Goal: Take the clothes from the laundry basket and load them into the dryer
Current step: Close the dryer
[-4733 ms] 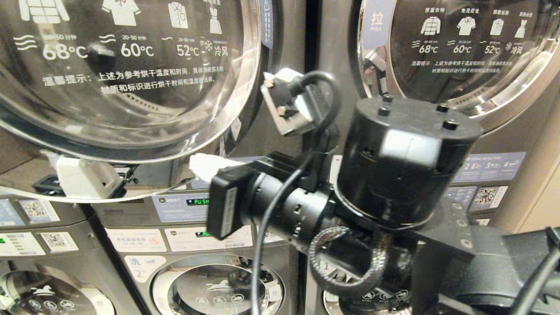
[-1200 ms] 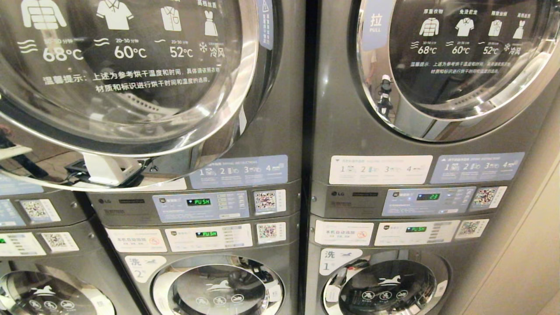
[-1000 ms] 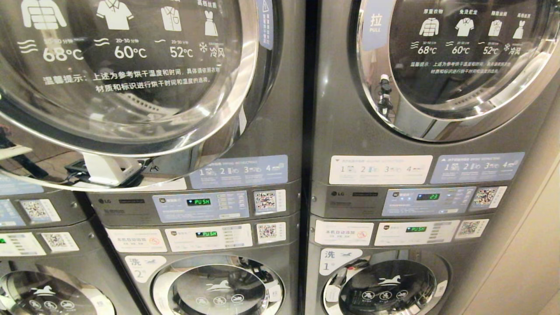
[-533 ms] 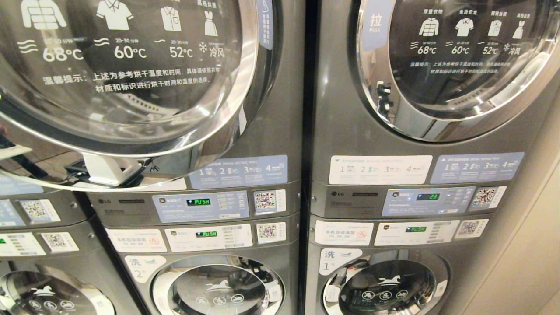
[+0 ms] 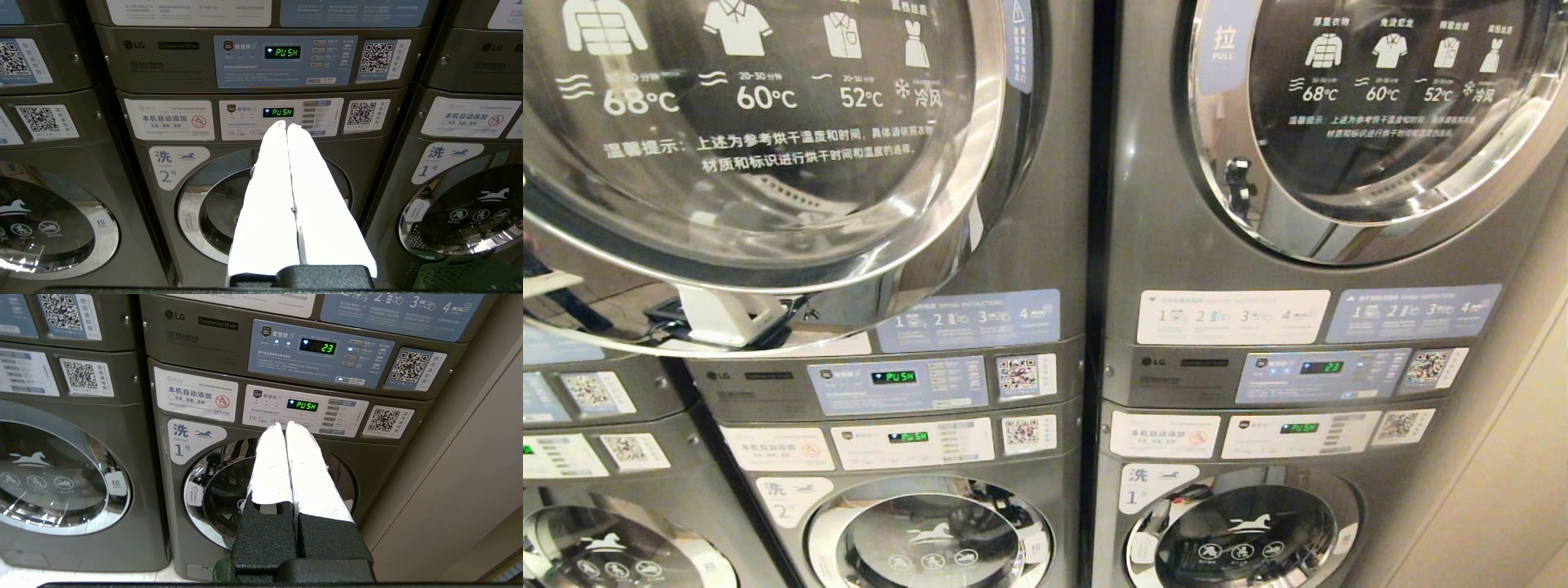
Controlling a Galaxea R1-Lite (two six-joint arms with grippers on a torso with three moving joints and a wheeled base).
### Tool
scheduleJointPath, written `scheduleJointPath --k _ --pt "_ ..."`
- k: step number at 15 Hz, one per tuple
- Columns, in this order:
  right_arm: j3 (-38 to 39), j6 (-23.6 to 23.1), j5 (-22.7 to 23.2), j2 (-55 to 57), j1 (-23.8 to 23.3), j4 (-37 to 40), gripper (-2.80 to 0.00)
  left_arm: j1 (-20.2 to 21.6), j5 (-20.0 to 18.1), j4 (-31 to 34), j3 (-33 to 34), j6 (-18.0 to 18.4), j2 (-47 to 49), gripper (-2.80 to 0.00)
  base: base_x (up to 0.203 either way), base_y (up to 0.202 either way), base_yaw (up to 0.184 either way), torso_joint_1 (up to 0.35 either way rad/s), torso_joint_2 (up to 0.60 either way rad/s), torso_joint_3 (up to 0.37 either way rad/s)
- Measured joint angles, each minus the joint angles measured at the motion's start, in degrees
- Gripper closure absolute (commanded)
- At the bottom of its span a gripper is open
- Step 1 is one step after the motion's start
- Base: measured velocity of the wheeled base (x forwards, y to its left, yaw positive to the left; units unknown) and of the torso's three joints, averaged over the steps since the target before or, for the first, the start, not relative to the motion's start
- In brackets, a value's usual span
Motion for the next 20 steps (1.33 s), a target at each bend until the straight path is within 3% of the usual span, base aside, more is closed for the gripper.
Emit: scheduleJointPath --k 4,20 --pt "-0.02 0.40 -0.08 -0.20 0.09 0.07 0.00 0.10 -0.01 -0.10 0.00 0.00 -0.02 0.00 -0.001 0.036 0.003 0.001 0.00 0.000" --pt "-0.02 2.39 -0.37 -0.25 -0.02 0.10 0.00 0.01 0.00 -0.01 0.00 0.00 -0.01 0.00 0.000 0.193 -0.002 0.003 0.00 0.002"
